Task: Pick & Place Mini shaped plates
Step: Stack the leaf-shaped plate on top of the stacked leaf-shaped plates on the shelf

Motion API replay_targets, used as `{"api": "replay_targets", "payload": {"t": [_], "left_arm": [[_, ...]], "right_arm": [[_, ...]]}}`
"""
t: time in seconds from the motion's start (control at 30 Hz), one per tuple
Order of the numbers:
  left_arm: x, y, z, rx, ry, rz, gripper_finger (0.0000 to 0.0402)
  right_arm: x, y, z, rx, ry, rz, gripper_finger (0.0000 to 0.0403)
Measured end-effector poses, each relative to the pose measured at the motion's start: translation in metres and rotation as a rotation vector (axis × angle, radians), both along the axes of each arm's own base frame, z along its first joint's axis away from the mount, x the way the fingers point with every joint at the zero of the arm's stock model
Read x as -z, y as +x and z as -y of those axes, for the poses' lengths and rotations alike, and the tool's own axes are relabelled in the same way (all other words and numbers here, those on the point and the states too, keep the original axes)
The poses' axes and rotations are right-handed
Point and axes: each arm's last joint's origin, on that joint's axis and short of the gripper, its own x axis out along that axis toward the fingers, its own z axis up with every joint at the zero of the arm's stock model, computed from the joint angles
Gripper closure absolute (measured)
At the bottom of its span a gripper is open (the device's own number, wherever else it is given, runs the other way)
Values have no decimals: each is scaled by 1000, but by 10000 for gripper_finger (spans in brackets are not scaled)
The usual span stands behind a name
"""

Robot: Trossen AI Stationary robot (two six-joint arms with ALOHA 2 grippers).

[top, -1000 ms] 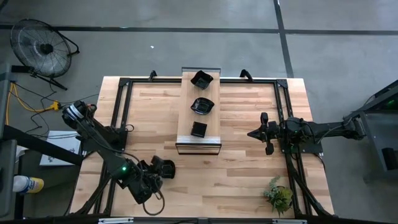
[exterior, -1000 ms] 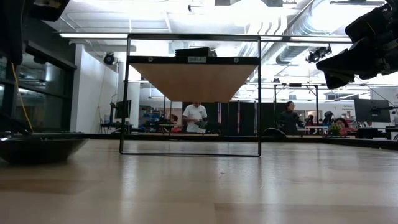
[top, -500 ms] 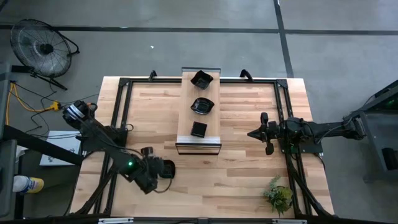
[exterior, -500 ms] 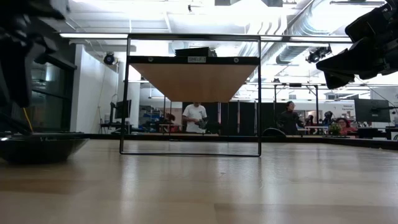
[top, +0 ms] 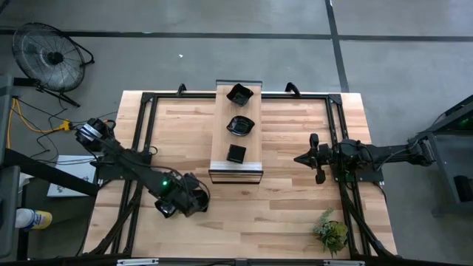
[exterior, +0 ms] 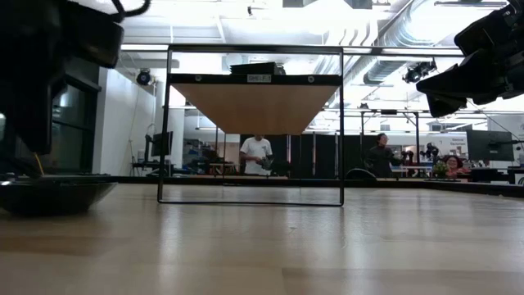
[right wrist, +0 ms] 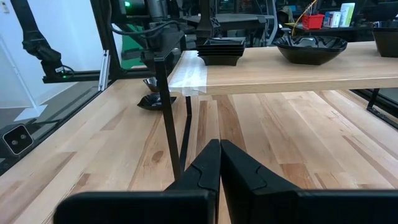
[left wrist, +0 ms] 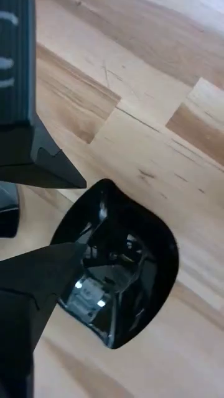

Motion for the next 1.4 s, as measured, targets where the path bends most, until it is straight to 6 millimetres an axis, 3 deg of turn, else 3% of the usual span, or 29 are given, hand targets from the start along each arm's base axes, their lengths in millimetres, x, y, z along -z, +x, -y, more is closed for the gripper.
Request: {"api": "replay_targets", "payload": {"t": [0.33, 0.5, 0.7, 0.83, 1.0, 1.17, 1.4], "left_arm": [[1, 0, -5, -167, -35, -12, 254], [8, -1, -6, -130, -29, 0, 254], [4, 4, 0, 214, 11, 30, 254], [-12, 9, 18, 548, 82, 131, 254], [-18, -1, 45, 817, 213, 239, 254], [-17, -11, 58, 878, 324, 274, 254], [-6, -5, 64, 895, 340, 273, 254]], "right_arm": [[0, 0, 0, 0, 0, -1, 398], [0, 0, 0, 0, 0, 0, 398], [0, 0, 0, 0, 0, 0, 398], [0, 0, 0, 0, 0, -1, 398], [0, 0, 0, 0, 0, 0, 398], [0, 0, 0, 0, 0, -1, 398], [0, 0, 0, 0, 0, -1, 398]]}}
